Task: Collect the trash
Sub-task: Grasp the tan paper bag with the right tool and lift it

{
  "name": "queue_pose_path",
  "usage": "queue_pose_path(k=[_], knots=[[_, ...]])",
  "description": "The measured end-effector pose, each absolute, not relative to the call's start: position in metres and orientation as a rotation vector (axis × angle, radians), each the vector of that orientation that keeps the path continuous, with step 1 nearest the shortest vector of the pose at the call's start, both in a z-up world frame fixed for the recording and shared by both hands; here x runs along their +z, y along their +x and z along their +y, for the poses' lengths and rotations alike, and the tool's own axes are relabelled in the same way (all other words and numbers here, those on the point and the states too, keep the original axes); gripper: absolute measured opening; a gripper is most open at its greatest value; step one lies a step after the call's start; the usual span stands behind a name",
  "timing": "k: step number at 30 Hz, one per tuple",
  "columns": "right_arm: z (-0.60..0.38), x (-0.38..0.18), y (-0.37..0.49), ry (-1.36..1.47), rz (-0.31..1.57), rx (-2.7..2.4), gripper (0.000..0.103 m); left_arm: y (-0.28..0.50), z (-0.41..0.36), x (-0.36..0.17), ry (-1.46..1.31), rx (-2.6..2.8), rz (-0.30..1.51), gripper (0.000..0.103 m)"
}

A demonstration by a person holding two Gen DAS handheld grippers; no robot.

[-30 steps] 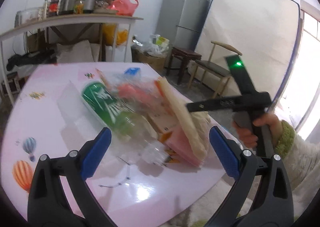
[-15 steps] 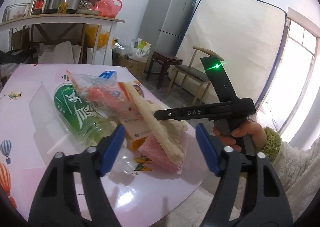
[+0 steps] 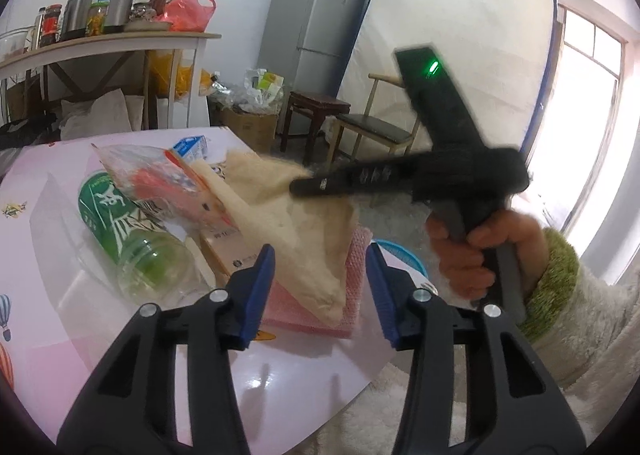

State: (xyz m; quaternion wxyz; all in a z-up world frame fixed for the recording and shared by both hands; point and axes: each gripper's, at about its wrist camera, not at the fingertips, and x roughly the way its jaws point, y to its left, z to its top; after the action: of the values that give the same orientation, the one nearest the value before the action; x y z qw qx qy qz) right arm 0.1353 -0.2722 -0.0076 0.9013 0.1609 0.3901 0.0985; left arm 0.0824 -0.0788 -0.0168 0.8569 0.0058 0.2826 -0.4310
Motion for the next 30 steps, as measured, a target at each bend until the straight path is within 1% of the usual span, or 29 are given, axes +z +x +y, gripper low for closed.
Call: queue_pose_path(k=[13,24,30], knots=[[-0.307,0.062,0.090,0.381,0.551,0.102,0.005,0.082,-0.090,-0.032,0.046,-0.898,0.639,0.043],[-0.312,0.094,0.069,0.378,0.458,0.086,0.005,0.076,-0.097,-0.040,0.063,-0.899,0.653,0.043],[-0.289,0.103,0.050,0.310,0.483,0.162,0.005,0.072,-0.079,-0.028,0.043,-0.871,0.618,0.041]])
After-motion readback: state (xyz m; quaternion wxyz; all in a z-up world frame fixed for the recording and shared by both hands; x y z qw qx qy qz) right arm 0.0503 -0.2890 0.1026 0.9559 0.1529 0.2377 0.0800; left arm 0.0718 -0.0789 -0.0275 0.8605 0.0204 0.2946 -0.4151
